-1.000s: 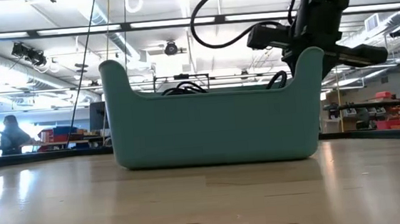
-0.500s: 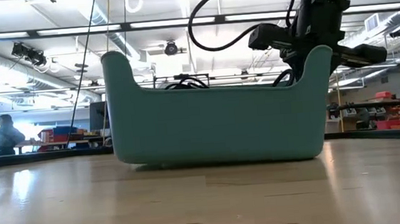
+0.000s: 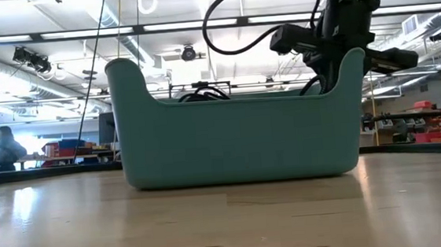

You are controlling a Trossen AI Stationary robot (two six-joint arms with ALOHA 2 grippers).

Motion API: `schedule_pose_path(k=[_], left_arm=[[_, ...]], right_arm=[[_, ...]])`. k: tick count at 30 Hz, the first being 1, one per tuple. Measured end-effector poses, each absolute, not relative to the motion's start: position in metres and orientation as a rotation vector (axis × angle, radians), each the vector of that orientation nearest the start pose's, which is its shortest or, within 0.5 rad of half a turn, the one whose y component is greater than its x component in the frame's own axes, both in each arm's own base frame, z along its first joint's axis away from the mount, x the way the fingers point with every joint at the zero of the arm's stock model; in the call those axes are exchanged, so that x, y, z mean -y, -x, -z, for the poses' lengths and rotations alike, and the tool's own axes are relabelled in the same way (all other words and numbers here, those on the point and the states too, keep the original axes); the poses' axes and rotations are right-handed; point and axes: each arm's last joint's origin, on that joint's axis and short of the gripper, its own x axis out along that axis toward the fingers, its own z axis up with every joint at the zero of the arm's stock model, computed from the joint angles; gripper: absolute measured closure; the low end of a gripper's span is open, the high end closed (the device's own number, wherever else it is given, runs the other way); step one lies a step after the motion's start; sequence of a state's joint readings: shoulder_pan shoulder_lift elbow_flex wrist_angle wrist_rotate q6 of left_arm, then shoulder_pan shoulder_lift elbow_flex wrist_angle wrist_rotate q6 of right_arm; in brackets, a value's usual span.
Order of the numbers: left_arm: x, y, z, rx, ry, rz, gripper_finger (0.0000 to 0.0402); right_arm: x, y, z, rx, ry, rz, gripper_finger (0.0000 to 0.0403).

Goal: Pick and place USB-C Cables
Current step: Adjust the green bin on the table

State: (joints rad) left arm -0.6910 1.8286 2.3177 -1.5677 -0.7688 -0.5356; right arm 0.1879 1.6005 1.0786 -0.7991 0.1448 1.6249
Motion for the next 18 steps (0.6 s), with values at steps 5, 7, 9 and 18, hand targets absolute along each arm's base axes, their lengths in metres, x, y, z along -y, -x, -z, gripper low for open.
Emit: schedule_pose_path(k=[5,7,9,18], left_arm=[[0.1853,-0.2583,-0.4488,-0.742,-0.209,-0.280,0.0214],[0.1845,-0.2589,-0.4488,-0.742,-0.207,-0.283,0.0214],[0.1839,-0.2593,-0.4488,-0.742,-0.207,-0.285,0.0214],[0.1837,-0.2594,-0.4488,-0.742,-0.207,-0.286,0.0214]], right_arm=[[-0.0512,-0.2920,-0.2047,-0.980,-1.148,0.949,0.0382],[-0.0513,-0.2925,-0.2049,-0.981,-1.139,0.937,0.0381],[-0.0513,-0.2925,-0.2050,-0.987,-1.127,0.929,0.0380],[-0.0515,-0.2926,-0.2052,-0.987,-1.126,0.927,0.0377]])
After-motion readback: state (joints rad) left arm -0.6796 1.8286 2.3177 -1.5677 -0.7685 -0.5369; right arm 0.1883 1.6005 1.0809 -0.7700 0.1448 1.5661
